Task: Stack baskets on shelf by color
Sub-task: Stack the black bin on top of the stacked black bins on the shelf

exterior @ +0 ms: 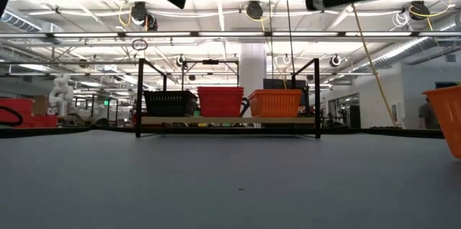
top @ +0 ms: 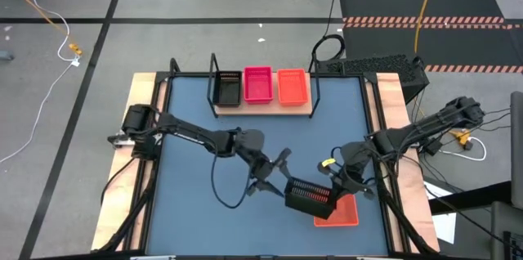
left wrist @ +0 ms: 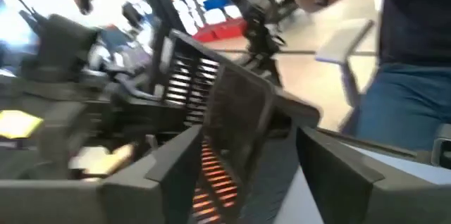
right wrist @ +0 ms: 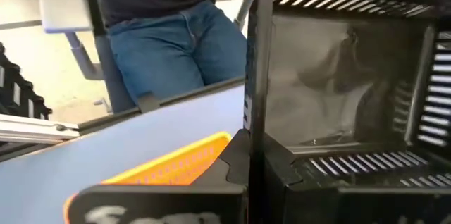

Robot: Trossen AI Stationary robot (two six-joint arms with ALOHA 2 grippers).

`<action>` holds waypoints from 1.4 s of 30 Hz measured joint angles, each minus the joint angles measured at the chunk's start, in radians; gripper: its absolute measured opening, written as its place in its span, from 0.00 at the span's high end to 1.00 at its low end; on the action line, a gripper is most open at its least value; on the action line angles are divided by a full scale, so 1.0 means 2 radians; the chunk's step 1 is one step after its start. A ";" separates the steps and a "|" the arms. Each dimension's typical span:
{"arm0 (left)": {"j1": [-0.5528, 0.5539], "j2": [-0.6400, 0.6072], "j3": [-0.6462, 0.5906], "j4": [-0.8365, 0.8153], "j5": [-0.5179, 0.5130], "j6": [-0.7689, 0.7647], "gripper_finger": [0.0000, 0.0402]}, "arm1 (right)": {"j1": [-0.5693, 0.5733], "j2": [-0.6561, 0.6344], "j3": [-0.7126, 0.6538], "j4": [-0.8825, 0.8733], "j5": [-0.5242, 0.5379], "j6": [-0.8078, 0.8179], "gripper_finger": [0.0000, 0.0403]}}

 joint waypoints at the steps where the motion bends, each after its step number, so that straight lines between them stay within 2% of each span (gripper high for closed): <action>1: -0.002 0.004 0.008 -0.014 0.002 0.001 0.45 | -0.003 0.002 0.000 0.001 -0.004 -0.001 1.00; 5: -0.005 0.020 0.036 -0.071 0.003 0.016 0.61 | -0.016 0.000 0.000 0.002 -0.030 -0.007 1.00; 8: -0.005 0.019 0.048 -0.125 0.002 0.054 0.79 | -0.021 -0.003 0.000 0.003 -0.029 -0.006 1.00; 11: -0.002 0.013 0.054 -0.155 0.005 0.054 0.95 | -0.022 -0.006 0.000 0.008 -0.022 0.012 1.00; 16: 0.000 -0.002 0.056 -0.166 -0.007 0.016 0.97 | -0.029 -0.009 0.000 0.007 -0.021 0.067 0.96; 22: 0.001 -0.027 0.056 -0.196 -0.024 0.010 0.98 | -0.049 -0.009 0.000 0.007 -0.018 0.112 0.84; 27: 0.001 -0.040 0.056 -0.213 -0.027 0.012 0.98 | -0.058 -0.017 0.000 0.033 -0.022 0.115 0.71; 31: 0.000 -0.041 0.056 -0.236 -0.041 0.012 0.98 | -0.058 -0.044 0.000 0.054 -0.021 0.083 0.60; 35: 0.002 -0.061 0.056 -0.334 -0.138 0.011 0.99 | -0.060 -0.085 -0.001 0.051 -0.005 0.058 0.51; 39: 0.003 -0.099 0.057 -0.417 -0.251 -0.002 0.97 | -0.059 -0.127 0.000 0.058 0.029 0.041 0.48; 40: 0.005 -0.111 0.053 -0.454 -0.292 -0.009 0.97 | -0.058 -0.136 0.001 0.059 0.047 0.041 0.48; 42: 0.011 -0.132 0.052 -0.471 -0.357 -0.010 0.98 | -0.060 -0.146 0.001 0.051 0.107 0.049 0.48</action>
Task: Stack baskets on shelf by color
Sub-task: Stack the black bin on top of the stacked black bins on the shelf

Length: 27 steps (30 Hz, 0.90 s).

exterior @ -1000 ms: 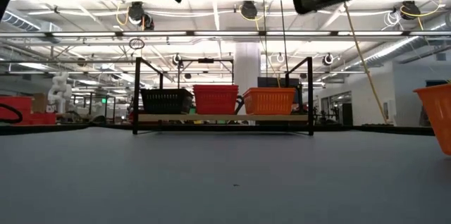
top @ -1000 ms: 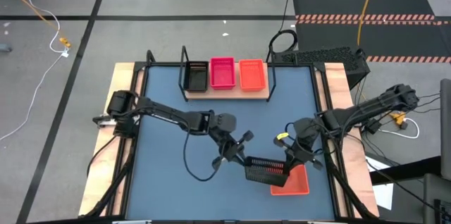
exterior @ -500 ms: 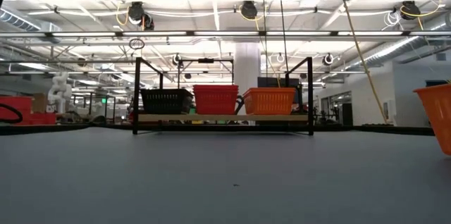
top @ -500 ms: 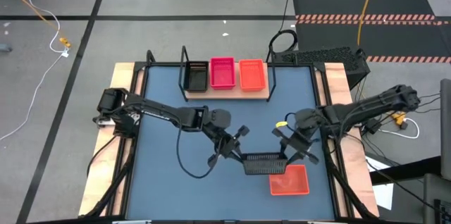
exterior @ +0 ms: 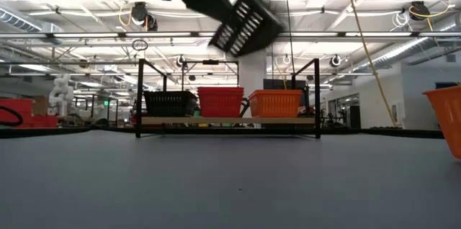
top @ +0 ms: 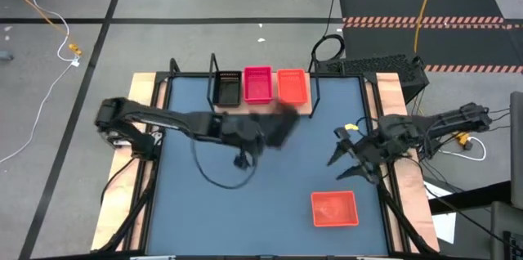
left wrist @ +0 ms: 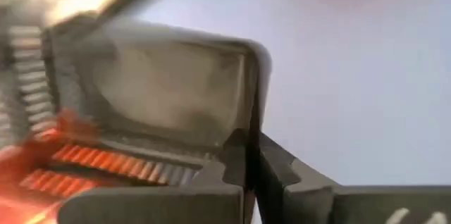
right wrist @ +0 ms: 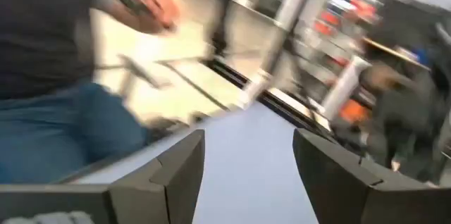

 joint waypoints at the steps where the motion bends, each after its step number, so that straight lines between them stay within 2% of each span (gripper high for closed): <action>1: 0.003 -0.019 0.002 -0.014 -0.044 0.000 0.99 | 0.000 0.000 0.000 -0.001 0.026 0.008 0.48; 4: 0.022 -0.062 0.006 -0.068 -0.133 -0.031 0.98 | 0.000 0.004 -0.003 -0.023 0.078 0.024 0.49; 6: 0.044 -0.075 0.004 -0.101 -0.155 -0.042 0.97 | 0.000 0.007 -0.002 -0.023 0.079 0.029 0.50; 11: 0.105 -0.089 0.005 -0.130 -0.161 -0.050 0.99 | 0.000 0.021 -0.009 -0.020 0.085 0.033 0.50; 19: 0.204 -0.045 0.004 -0.162 -0.160 -0.057 0.97 | -0.001 0.026 -0.044 -0.012 0.154 0.038 0.50; 24: 0.226 -0.014 0.003 -0.189 -0.156 -0.068 0.98 | -0.003 0.026 -0.056 -0.009 0.159 0.047 0.50; 27: 0.228 -0.001 0.004 -0.206 -0.151 -0.072 0.94 | -0.003 0.026 -0.062 -0.003 0.159 0.045 0.50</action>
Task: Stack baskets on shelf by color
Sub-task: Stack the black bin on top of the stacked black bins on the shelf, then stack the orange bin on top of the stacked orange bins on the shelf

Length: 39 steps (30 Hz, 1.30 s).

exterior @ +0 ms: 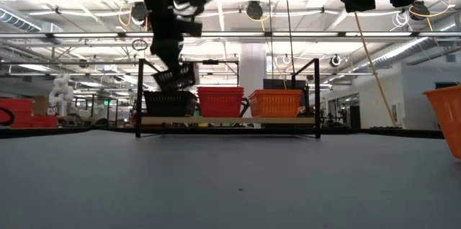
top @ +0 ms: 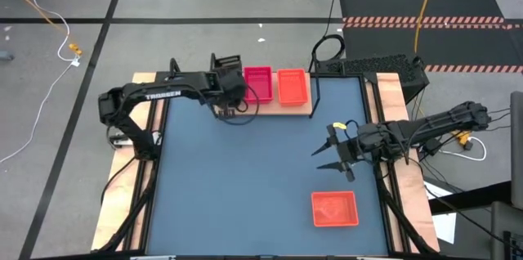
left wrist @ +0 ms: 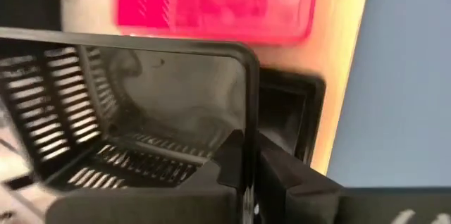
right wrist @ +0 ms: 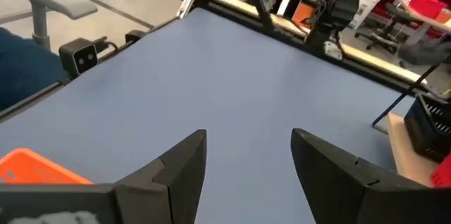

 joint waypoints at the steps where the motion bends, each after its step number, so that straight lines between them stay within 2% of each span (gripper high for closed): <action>1: 0.000 0.005 0.000 -0.009 0.000 0.000 0.93 | 0.000 0.000 -0.002 0.008 0.000 0.000 0.50; 7: -0.001 0.015 0.000 -0.056 0.022 -0.015 0.90 | 0.000 0.000 -0.005 0.013 0.000 -0.001 0.50; 11: -0.001 0.012 0.000 -0.051 0.022 -0.029 0.91 | 0.000 0.000 -0.005 0.016 0.000 -0.001 0.50; 15: -0.003 0.011 0.000 -0.048 0.022 -0.034 0.88 | 0.000 0.000 -0.005 0.027 0.005 0.014 0.50; 18: -0.010 0.011 0.000 -0.032 0.022 -0.037 0.84 | 0.000 0.000 -0.004 0.017 0.050 0.057 0.50; 22: -0.027 0.005 0.000 -0.025 0.021 -0.022 0.76 | 0.000 0.000 -0.004 -0.071 0.100 0.124 0.50; 27: -0.052 -0.001 0.000 -0.018 -0.024 -0.007 0.65 | 0.003 0.000 -0.005 -0.161 0.105 0.221 0.50; 31: -0.087 -0.002 0.000 0.046 -0.024 0.006 0.58 | 0.025 0.000 -0.005 -0.141 0.103 0.311 0.52; 33: -0.111 -0.001 0.000 0.090 0.007 0.025 0.56 | 0.045 0.000 -0.005 -0.134 0.102 0.333 0.54; 37: -0.160 0.007 0.000 0.222 0.143 0.034 0.57 | 0.085 0.000 -0.005 -0.138 0.102 0.379 0.61; 39: -0.189 0.016 -0.001 0.300 0.193 0.045 0.58 | 0.105 0.000 -0.005 -0.151 0.101 0.414 0.63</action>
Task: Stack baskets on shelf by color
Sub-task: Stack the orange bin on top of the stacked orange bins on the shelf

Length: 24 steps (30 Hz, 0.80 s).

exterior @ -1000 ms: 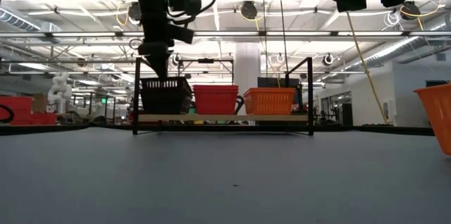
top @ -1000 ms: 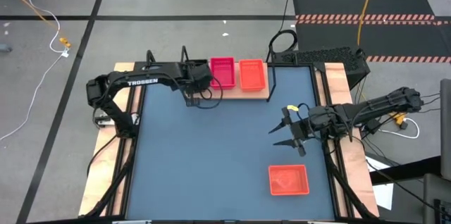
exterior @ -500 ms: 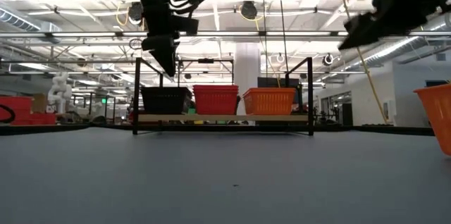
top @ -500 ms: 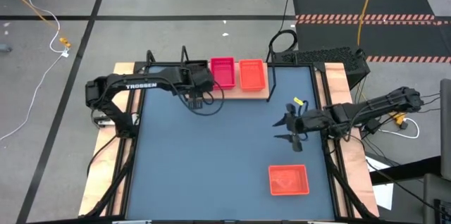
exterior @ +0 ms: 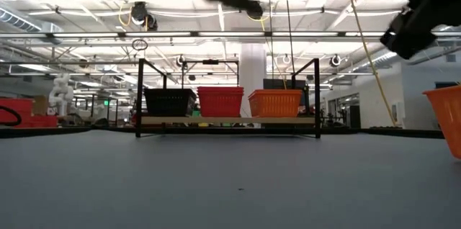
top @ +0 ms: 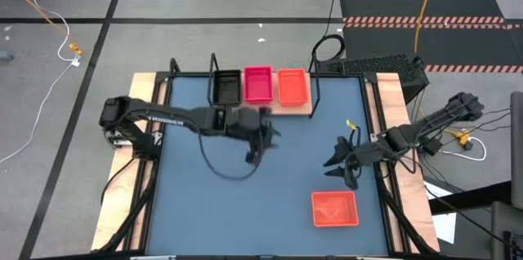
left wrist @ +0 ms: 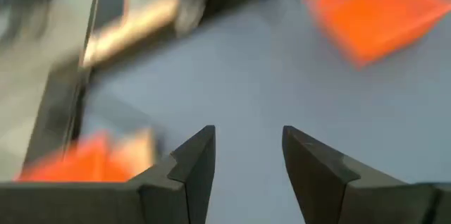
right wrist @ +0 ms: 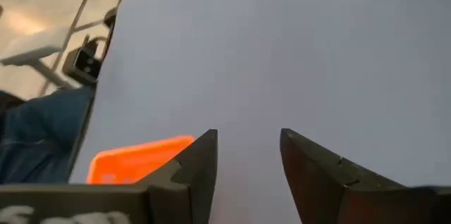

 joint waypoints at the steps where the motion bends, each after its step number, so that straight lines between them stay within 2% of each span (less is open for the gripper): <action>1: -0.013 0.002 0.000 0.028 0.010 0.011 0.59 | 0.010 0.000 0.000 -0.006 0.000 0.015 0.64; 4: -0.050 0.033 0.002 0.131 0.017 0.050 0.62 | 0.034 -0.001 0.001 -0.030 0.000 0.039 0.66; 7: -0.068 0.083 0.000 0.187 0.034 0.088 0.64 | 0.043 -0.005 0.001 -0.062 0.000 0.026 0.66; 10: -0.071 0.142 0.016 0.209 0.068 0.118 0.65 | 0.039 -0.007 0.001 -0.093 0.014 -0.013 0.66; 12: -0.071 0.186 0.048 0.227 0.092 0.129 0.66 | 0.033 -0.008 0.001 -0.103 0.028 -0.033 0.66; 17: -0.080 0.288 0.150 0.213 0.185 0.153 0.66 | 0.013 -0.011 0.001 -0.102 0.027 -0.050 0.66; 19: -0.087 0.326 0.194 0.204 0.188 0.179 0.66 | 0.010 -0.014 0.001 -0.099 0.025 -0.053 0.66; 24: -0.095 0.380 0.280 0.108 0.188 0.237 0.66 | 0.003 -0.019 0.001 -0.111 0.013 -0.060 0.66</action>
